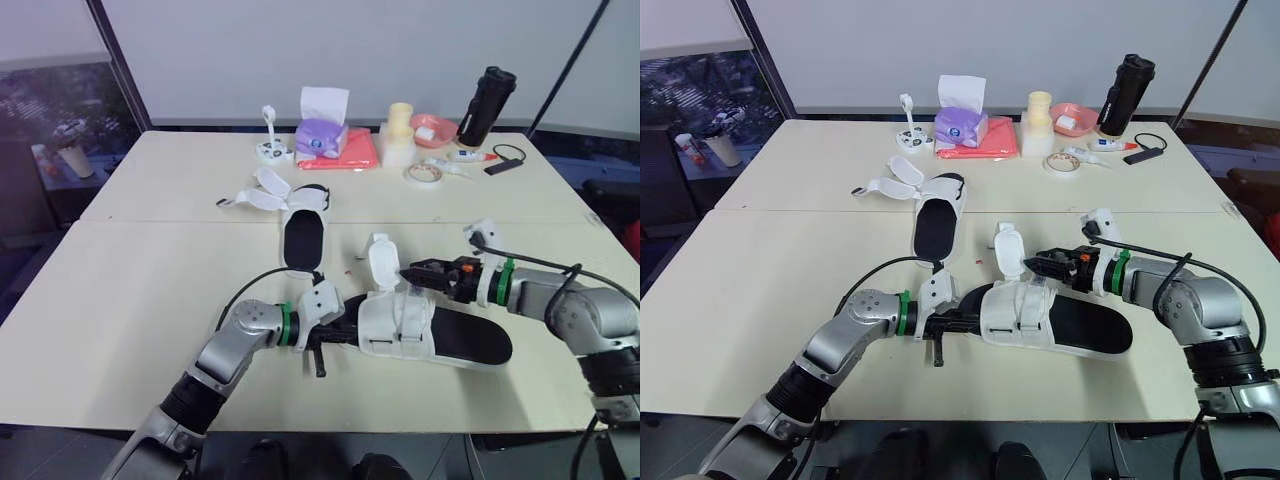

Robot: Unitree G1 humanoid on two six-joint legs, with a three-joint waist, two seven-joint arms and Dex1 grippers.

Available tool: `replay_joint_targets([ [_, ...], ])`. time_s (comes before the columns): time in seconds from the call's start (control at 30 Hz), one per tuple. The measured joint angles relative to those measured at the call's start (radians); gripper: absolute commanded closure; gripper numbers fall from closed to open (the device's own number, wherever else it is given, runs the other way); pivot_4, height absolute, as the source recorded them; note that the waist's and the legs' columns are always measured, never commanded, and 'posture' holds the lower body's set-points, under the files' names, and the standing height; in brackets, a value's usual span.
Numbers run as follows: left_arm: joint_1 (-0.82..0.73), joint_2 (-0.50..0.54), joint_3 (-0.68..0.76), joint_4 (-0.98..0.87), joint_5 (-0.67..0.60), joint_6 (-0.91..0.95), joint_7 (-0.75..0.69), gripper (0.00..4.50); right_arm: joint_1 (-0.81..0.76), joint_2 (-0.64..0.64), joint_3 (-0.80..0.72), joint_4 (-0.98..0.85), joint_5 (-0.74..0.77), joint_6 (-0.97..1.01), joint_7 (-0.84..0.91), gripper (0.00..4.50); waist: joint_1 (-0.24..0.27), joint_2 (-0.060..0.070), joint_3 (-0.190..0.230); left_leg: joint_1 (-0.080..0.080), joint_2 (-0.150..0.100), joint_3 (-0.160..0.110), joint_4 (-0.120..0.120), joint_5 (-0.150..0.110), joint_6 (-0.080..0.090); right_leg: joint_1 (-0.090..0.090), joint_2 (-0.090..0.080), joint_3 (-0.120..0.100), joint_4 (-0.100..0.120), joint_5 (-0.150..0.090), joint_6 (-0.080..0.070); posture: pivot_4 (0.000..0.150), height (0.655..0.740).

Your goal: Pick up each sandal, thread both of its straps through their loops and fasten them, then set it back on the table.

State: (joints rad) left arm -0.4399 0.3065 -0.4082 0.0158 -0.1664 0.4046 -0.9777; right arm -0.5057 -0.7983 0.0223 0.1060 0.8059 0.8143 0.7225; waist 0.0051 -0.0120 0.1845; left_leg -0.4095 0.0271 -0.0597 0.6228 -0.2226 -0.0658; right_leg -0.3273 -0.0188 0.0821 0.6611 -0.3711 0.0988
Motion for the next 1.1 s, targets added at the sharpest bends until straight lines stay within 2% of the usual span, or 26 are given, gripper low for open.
replay_joint_targets([
  [0.13,0.004,-0.004,0.000,0.000,-0.001,0.000,0.002,4.50,-0.007,0.029,-0.028,0.010,-0.016,0.019,0.023,4.42,0.004,0.000,0.000,0.000,0.000,0.000,0.000,0.000,0.000,0.000,0.000,0.000,0.000,0.000,0.000,0.150,0.7400],
  [0.37,0.006,-0.004,0.000,-0.001,-0.004,0.000,0.006,4.50,-0.007,0.043,-0.113,-0.001,0.006,0.073,0.056,4.47,0.004,0.000,0.000,0.000,0.000,0.000,0.000,0.000,0.000,0.000,0.000,0.000,0.000,0.000,0.000,0.150,0.7400],
  [0.6,0.007,-0.004,0.000,-0.001,-0.005,0.000,0.008,4.50,-0.020,0.100,-0.258,-0.060,0.177,0.185,0.075,4.47,0.004,0.000,0.000,0.000,0.000,0.000,0.000,0.000,0.000,0.000,0.000,0.000,0.000,0.000,0.000,0.150,0.7400],
  [0.73,0.007,-0.004,0.000,-0.001,-0.006,0.000,0.009,4.50,-0.020,0.125,-0.268,-0.065,0.191,0.198,0.059,4.47,0.004,0.000,0.000,0.000,0.000,0.000,0.000,0.000,0.000,0.000,0.000,0.000,0.000,0.000,0.000,0.150,0.7400],
  [0.93,0.010,-0.003,0.003,-0.001,-0.008,0.000,0.010,4.50,-0.033,0.164,-0.243,-0.045,0.115,0.167,0.017,4.47,0.001,0.000,0.000,0.000,0.000,0.000,0.000,0.000,0.000,0.000,0.000,0.000,0.000,0.000,0.000,0.150,0.7400],
  [1.1,0.012,-0.004,0.003,-0.001,-0.010,0.000,0.018,4.50,-0.062,0.187,-0.160,0.077,-0.046,0.091,-0.023,4.47,0.000,0.000,0.000,0.000,0.000,0.000,0.000,0.000,0.000,0.000,0.000,0.000,0.000,0.000,0.000,0.150,0.7400],
])
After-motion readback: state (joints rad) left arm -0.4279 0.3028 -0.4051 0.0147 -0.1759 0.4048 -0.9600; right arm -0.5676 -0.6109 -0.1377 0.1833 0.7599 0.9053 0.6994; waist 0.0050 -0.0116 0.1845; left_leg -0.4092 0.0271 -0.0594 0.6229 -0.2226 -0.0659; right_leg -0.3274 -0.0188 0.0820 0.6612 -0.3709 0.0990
